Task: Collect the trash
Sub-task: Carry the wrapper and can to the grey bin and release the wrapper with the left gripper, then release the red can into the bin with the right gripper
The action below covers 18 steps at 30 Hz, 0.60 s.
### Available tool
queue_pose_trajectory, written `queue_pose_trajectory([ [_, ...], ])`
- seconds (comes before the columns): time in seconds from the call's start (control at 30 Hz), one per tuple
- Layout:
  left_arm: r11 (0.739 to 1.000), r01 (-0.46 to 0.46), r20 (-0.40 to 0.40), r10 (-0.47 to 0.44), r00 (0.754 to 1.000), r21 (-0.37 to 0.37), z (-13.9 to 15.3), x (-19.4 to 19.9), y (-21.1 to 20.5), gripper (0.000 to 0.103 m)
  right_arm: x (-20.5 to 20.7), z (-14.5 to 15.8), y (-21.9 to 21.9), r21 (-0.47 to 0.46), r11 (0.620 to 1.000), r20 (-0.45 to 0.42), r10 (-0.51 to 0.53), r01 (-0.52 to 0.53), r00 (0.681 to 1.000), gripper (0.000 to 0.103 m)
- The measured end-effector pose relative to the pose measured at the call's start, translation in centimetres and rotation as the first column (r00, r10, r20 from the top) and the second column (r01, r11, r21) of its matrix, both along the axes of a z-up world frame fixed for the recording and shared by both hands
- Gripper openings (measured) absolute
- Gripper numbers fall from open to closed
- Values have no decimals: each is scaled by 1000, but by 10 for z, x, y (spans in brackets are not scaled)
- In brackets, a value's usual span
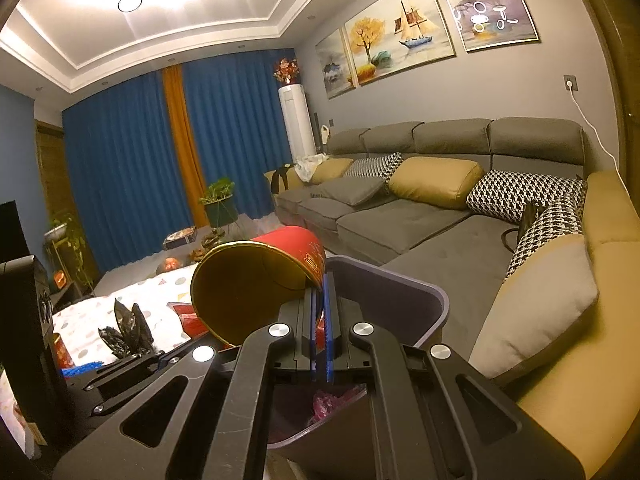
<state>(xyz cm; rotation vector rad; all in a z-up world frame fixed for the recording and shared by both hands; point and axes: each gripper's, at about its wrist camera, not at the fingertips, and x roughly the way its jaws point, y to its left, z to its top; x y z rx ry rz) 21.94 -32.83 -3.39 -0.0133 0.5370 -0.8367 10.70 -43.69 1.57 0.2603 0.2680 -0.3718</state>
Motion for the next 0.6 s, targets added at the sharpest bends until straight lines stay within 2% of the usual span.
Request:
queue_pose_trajectory([
  [0.03,1000,6,-2,-6,1000,9,-1,1,-1,6,1,-1,0,2,1000,-4,0,0,1000,4],
  [0.07,1000,6,-4,-6,1000,22,-2,3,-1,18,2,-2,0,3,1000,-7,-2,2,1000,4],
  [0.1,1000,-1,-8,1,1000,29,-4,4,1,38,4,-2,0,4,1000,-13,-3,4,1000,4],
  [0.13,1000,-19,-16,19,1000,24,-6,6,6,51,6,-4,-1,9,1000,-19,-2,2,1000,4],
  [0.17,999,-32,-19,32,999,15,-7,7,11,71,8,-5,-2,13,1000,-25,-1,1,1000,4],
  [0.2,999,-48,-20,48,999,4,-8,8,16,76,9,-7,-3,15,1000,-30,-1,1,1000,4],
  [0.3,994,-107,-34,108,994,16,-10,12,35,82,14,-12,-5,22,1000,-49,5,-4,999,4],
  [0.47,979,-204,-27,204,979,14,-3,6,69,89,25,-21,-2,29,999,-80,18,-16,997,5],
  [0.6,970,-244,-2,244,970,12,7,-10,91,91,32,-25,3,12,1000,-98,24,-23,995,6],
])
